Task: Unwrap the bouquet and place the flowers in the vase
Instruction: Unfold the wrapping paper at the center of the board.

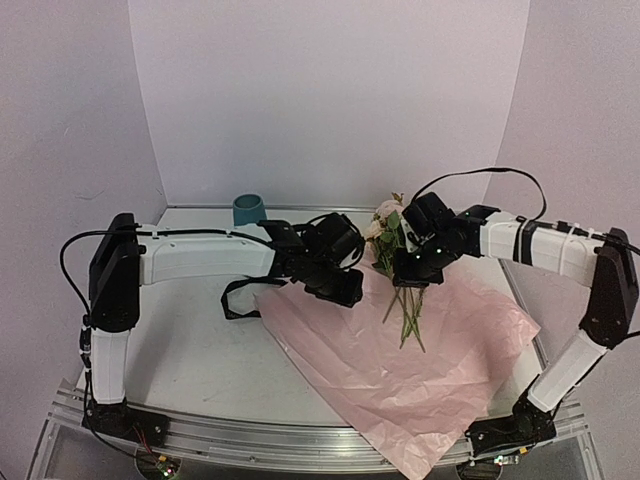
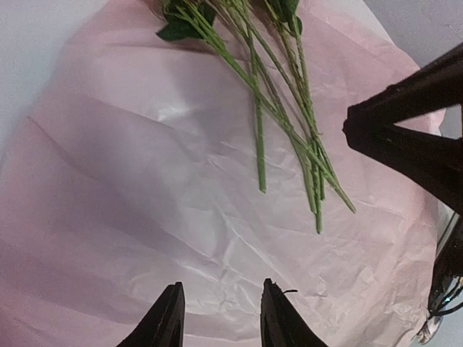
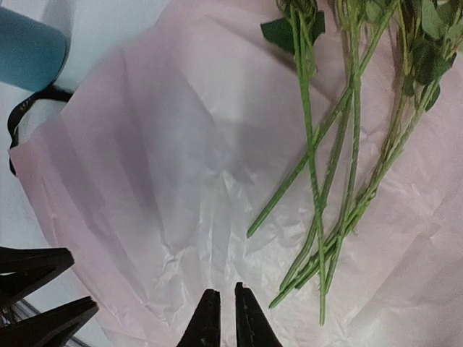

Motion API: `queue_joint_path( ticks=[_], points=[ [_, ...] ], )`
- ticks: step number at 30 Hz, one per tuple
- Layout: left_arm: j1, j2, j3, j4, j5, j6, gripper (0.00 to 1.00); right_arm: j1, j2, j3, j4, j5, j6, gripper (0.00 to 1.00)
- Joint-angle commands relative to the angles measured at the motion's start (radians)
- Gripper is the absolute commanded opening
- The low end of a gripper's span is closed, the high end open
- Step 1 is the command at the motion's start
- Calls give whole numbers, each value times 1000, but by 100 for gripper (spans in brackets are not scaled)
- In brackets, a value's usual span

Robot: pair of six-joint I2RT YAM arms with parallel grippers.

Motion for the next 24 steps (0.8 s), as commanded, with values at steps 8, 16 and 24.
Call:
queue_joint_path(
  ticks=[8,16,24],
  points=[
    [77,-60,86,1,-85,187,40,-108,238,248,-35,45,-133,14],
    [115,-88,71,16,-17,225,57,-122,377,350,-35,83,-147,20],
    [128,-138,5,59,36,241,77,-134,454,392,-35,128,-176,27]
  ],
)
